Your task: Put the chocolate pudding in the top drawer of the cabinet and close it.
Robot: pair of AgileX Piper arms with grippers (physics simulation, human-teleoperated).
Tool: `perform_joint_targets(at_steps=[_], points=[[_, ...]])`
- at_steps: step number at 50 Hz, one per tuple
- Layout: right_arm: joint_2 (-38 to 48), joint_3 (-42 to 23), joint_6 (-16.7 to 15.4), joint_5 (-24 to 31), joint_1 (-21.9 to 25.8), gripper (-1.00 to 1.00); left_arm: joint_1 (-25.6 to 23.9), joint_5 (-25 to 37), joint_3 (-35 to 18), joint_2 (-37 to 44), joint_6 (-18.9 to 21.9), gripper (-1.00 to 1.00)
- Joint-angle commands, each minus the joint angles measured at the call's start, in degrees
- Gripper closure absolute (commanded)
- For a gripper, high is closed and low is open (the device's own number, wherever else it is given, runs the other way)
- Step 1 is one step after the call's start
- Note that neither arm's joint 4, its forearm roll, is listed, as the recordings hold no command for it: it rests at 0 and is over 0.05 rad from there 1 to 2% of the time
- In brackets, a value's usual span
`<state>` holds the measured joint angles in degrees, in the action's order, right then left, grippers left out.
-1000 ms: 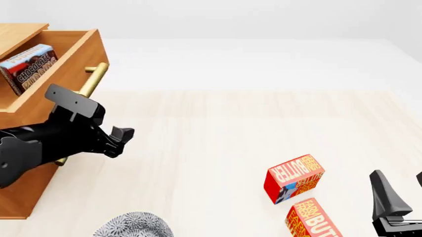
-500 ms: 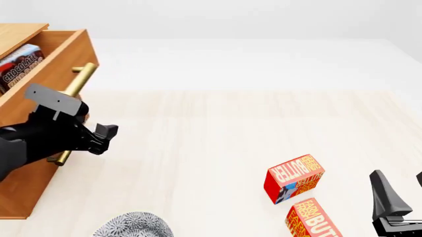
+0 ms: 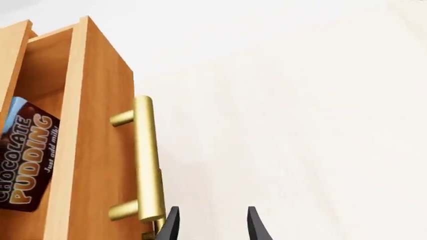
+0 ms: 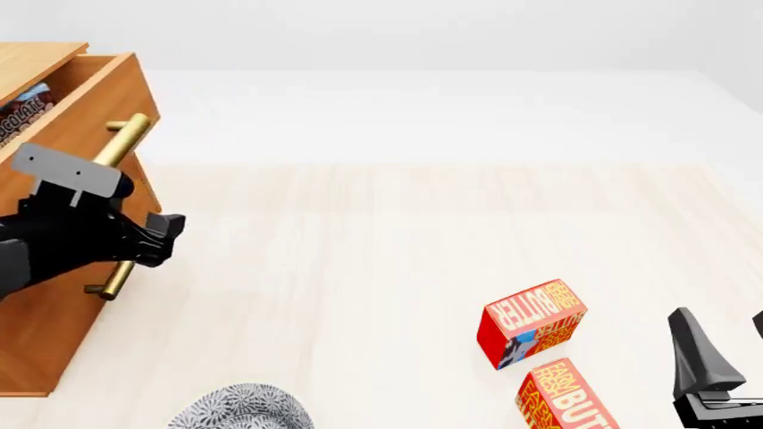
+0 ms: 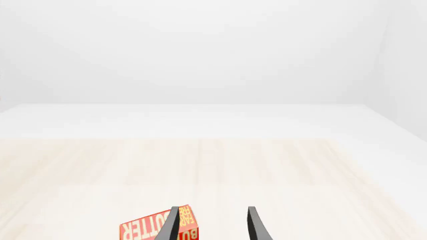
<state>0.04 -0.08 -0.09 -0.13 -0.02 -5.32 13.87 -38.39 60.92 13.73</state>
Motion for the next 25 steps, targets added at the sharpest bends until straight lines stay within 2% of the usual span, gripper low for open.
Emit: perform_joint_targets(at_steps=[1, 4, 25], points=[[0.08, 0.01, 0.00, -0.05, 0.01, -1.00, 5.25, -2.90, 1.56, 2.09, 0.03, -1.00], [0.08, 0.01, 0.00, -0.05, 0.01, -1.00, 7.37, -3.44, 1.75, 2.54, 0.18, -1.00], [0.08, 0.01, 0.00, -0.05, 0.01, -1.00, 9.04, -3.32, 0.31, 4.36, -1.35, -1.00]])
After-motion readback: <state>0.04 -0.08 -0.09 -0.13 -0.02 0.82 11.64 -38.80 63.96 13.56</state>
